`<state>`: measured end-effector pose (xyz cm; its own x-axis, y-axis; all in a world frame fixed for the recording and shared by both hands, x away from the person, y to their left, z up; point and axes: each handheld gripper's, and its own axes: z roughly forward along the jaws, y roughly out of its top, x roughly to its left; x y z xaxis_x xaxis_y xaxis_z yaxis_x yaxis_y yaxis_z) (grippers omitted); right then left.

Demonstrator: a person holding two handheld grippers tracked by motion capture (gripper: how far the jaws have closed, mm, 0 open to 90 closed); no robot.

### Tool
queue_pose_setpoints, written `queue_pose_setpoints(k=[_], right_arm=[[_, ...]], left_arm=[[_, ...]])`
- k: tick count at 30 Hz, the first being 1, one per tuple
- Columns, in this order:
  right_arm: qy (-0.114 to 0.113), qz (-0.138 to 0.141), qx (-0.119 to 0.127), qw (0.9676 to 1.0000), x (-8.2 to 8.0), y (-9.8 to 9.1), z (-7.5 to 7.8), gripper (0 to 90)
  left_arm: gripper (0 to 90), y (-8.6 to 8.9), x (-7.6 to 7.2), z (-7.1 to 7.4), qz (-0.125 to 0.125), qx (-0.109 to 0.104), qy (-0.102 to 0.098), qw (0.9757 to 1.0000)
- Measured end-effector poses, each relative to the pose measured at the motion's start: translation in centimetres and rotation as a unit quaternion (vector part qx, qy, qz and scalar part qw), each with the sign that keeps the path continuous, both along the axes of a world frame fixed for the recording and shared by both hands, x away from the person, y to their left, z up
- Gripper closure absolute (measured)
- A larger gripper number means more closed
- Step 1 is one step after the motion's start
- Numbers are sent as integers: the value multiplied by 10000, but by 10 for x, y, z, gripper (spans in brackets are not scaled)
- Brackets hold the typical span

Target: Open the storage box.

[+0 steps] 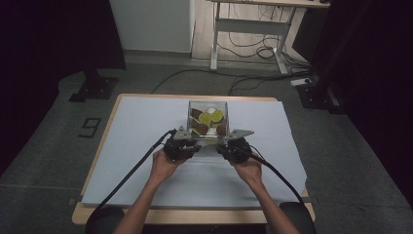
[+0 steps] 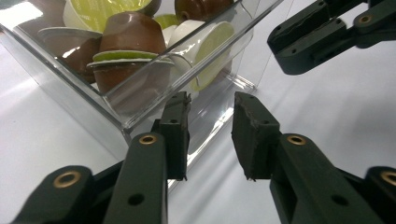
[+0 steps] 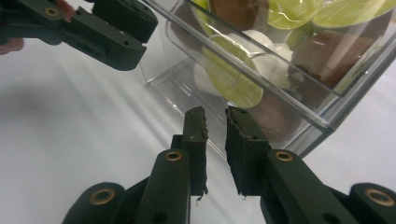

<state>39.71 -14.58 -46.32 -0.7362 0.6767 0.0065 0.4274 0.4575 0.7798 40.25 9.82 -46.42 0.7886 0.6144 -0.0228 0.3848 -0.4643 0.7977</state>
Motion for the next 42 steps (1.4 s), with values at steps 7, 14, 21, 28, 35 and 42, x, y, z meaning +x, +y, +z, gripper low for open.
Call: queue_pose_setpoints(k=[7,14,21,28,35,42], right_arm=[[-17,-154,92,9998,5,2,-2,793],[-116,-232,100,9996,7,7,-2,793],[-111,-228,234,9994,9,9,-1,786],[-141,-208,240,9994,9,9,-2,782],[-124,-96,322,9994,7,8,0,779],[-148,-3,224,9996,-1,9,1,779]], left_arm=[[696,-2,4,-4,51,-92,49,9999],[710,-6,5,-4,59,-94,-48,9999],[712,-10,5,-7,48,-167,-116,9998],[735,-12,3,-8,81,-177,-210,9996],[756,-10,-1,-5,52,-194,-262,9995],[768,-8,-8,-4,-25,-131,-262,9996]])
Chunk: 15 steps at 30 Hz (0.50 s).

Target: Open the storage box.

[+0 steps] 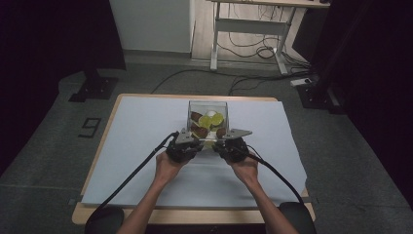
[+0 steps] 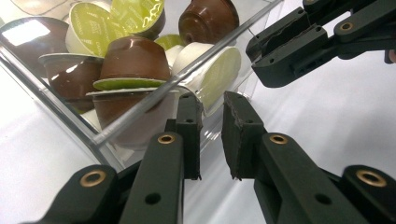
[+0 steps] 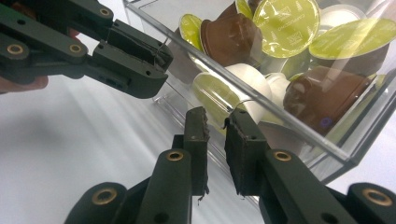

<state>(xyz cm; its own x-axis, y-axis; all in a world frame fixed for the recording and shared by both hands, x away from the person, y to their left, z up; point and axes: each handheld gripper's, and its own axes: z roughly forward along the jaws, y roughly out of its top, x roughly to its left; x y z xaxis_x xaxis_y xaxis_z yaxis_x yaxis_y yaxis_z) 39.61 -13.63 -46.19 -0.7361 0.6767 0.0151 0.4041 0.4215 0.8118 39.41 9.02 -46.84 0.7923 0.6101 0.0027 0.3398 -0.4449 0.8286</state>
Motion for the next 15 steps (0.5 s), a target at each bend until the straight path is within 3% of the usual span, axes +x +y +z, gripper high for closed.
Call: queue_pose_setpoints(k=[7,15], right_arm=[[-6,75,-23,10000,-6,-1,0,779],[1,163,-65,9998,-15,0,-1,778]], left_arm=[[774,-2,-8,1,-71,217,-63,9997],[783,-1,-18,0,-114,199,-62,9997]])
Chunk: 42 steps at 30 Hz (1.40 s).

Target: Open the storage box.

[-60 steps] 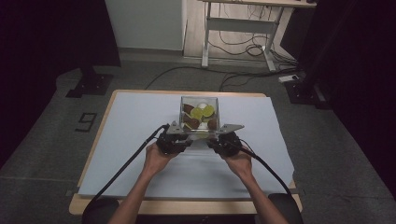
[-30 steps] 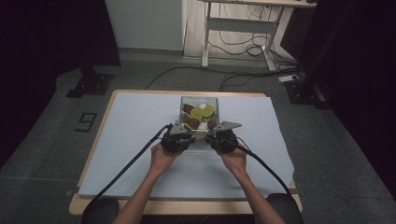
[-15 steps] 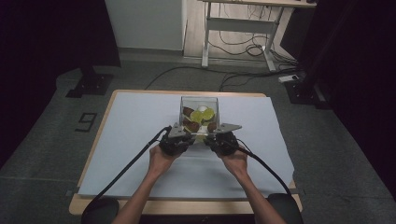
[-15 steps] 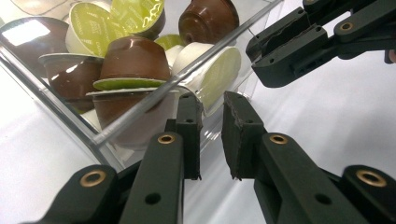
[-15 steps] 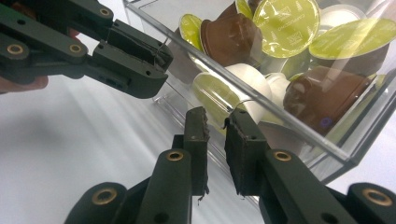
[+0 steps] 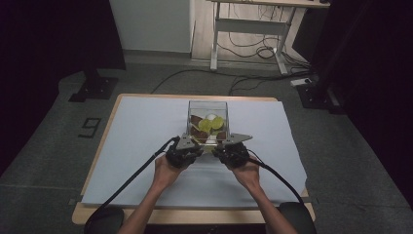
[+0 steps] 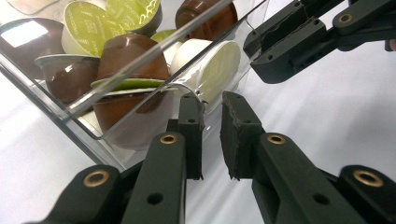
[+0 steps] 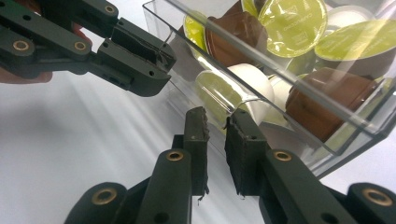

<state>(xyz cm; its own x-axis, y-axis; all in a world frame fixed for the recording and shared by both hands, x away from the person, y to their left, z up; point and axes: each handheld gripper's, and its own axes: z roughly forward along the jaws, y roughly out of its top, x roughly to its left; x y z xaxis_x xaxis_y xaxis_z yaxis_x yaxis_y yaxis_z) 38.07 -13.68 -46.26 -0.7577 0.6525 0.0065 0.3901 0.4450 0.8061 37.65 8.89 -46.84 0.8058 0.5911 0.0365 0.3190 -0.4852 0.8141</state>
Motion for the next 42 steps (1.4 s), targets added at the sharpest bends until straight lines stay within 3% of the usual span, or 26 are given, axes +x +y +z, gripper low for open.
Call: queue_pose_setpoints(k=[32,42], right_arm=[[-42,222,-197,9996,-45,2,0,777],[-24,284,-192,9994,-58,2,-1,777]], left_arm=[[795,6,-45,-4,-126,-199,29,9997],[795,6,-58,-4,-154,-163,17,9997]])
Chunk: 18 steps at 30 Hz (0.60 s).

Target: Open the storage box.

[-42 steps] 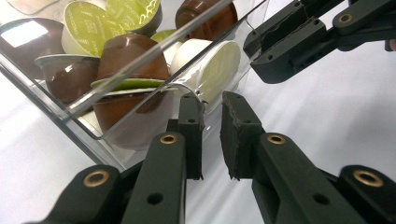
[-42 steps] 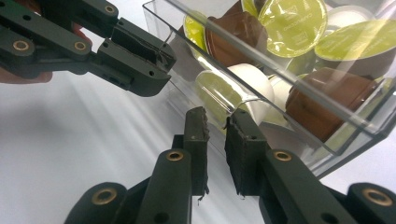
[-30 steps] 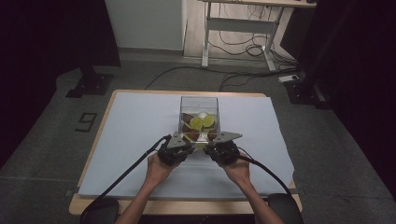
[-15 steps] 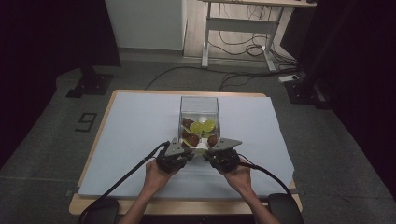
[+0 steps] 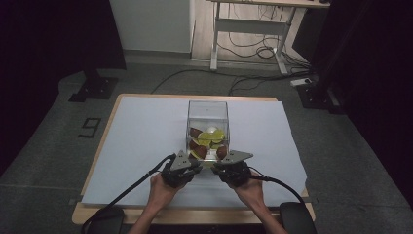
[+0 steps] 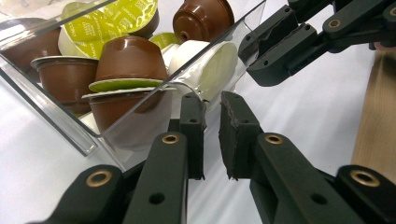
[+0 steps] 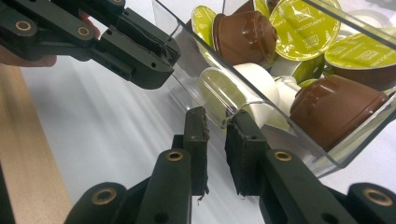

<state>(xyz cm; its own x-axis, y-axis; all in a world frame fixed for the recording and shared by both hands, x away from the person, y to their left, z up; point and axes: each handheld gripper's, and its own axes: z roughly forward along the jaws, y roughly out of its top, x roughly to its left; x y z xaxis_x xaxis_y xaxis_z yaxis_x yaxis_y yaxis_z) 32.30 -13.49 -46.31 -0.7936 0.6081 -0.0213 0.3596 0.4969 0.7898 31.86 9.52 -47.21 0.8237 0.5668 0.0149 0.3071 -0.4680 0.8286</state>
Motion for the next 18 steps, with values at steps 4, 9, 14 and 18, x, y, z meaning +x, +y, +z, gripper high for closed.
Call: queue_pose_setpoints(k=[4,9,14,18], right_arm=[[22,10,7,10000,-3,0,0,777],[50,56,13,10000,-10,1,0,776],[34,85,-27,10000,-16,0,0,775],[16,113,-48,9999,-21,-1,0,774]], left_arm=[[795,0,-5,-1,9,-10,-8,10000],[795,1,-12,-1,16,-49,16,10000],[795,1,-19,-2,-23,-56,-5,10000],[795,0,-24,-2,-68,-30,-27,10000]])
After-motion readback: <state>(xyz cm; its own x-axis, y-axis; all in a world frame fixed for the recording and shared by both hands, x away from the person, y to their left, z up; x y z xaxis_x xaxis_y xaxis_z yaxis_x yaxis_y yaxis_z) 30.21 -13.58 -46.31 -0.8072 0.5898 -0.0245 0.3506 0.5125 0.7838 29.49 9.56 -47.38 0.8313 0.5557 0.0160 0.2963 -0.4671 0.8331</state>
